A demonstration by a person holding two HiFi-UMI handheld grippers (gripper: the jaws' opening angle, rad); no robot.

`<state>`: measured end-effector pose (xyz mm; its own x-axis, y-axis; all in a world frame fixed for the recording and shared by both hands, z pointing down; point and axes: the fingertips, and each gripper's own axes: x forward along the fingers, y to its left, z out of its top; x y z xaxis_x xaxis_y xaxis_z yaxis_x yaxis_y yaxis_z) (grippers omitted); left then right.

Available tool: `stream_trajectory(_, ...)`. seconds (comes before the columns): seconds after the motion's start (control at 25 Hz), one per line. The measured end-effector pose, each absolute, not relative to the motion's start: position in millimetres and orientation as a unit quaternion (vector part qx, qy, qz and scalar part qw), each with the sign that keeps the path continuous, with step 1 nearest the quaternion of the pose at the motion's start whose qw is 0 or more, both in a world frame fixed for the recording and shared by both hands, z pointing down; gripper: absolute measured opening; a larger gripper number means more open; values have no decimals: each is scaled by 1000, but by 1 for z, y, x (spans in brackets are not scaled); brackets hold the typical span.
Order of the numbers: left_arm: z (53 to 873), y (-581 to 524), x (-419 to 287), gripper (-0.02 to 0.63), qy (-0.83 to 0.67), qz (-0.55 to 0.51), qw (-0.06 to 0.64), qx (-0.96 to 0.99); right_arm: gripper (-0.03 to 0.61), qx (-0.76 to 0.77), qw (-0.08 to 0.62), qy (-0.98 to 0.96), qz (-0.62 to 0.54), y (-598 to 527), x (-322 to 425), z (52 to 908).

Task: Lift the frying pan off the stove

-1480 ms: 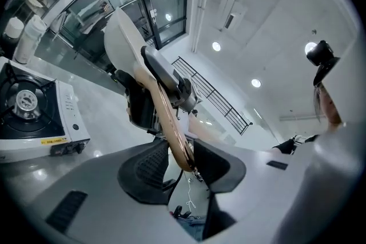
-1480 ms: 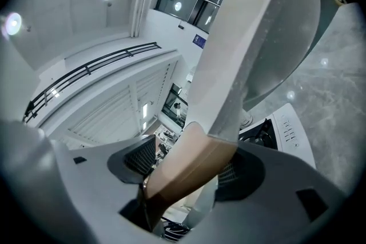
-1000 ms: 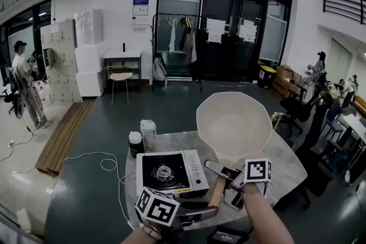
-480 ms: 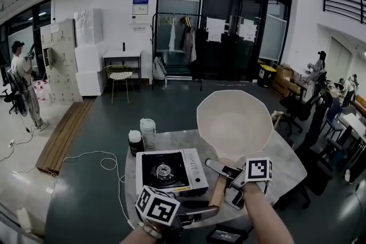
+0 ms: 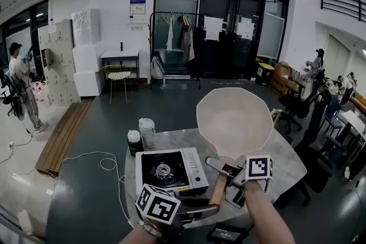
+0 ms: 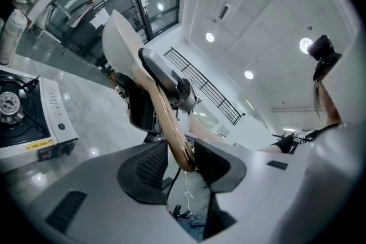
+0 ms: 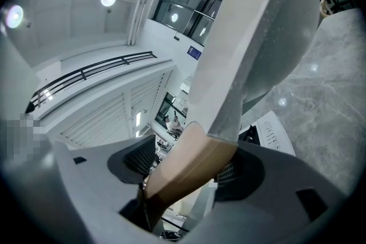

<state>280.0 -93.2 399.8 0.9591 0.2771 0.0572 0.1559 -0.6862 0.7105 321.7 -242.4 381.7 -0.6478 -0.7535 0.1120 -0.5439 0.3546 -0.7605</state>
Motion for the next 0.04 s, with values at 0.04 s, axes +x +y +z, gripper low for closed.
stream_trajectory(0.04,399,-94,279,153,119,80,377,915,316,-402,128,813,-403,-243,322,382)
